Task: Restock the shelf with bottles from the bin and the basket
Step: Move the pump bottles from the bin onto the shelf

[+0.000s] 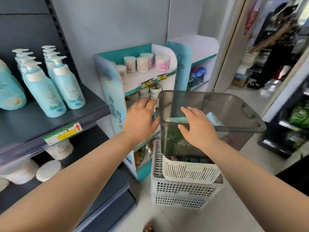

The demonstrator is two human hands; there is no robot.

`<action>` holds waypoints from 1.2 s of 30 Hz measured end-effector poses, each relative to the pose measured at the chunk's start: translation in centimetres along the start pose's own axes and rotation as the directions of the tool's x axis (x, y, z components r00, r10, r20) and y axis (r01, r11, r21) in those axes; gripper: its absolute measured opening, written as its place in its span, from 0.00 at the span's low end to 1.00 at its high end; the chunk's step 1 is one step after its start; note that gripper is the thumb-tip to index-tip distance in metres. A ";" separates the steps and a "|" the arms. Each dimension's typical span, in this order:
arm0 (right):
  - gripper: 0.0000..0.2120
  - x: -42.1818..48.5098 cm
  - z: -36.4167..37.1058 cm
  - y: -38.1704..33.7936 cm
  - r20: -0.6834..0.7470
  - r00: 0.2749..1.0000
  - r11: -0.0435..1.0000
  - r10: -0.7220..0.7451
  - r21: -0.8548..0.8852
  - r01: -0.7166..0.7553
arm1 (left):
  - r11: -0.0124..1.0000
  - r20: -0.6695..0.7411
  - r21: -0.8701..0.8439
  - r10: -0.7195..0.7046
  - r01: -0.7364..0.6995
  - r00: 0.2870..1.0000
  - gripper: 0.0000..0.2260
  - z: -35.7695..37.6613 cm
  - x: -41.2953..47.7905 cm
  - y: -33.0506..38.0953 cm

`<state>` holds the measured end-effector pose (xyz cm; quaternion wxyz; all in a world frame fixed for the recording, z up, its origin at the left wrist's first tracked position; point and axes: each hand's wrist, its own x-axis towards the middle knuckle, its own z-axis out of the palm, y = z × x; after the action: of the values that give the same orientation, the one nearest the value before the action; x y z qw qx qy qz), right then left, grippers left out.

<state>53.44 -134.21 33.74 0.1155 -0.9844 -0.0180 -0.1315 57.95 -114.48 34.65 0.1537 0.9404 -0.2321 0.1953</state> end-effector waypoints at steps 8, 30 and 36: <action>0.30 5.5 1.6 10.4 0.026 0.980 0.980 0.197 -0.004 -0.197 | 0.989 0.083 -0.113 0.107 -0.097 0.991 0.26 8.5 10.2 2.1; 0.41 19.7 12.8 29.2 0.477 0.825 0.953 0.304 -0.163 -0.256 | 0.967 0.391 -0.252 0.057 0.048 0.918 0.25 24.0 23.4 4.2; 0.41 20.8 16.6 31.5 0.560 0.788 0.966 0.256 -0.176 -0.189 | 0.975 0.420 -0.201 -0.003 0.097 0.908 0.25 25.1 23.5 3.8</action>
<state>79.76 -160.84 16.58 0.0646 -0.9776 0.0711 0.1873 82.65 -136.06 23.66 0.2073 0.9435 -0.2552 -0.0404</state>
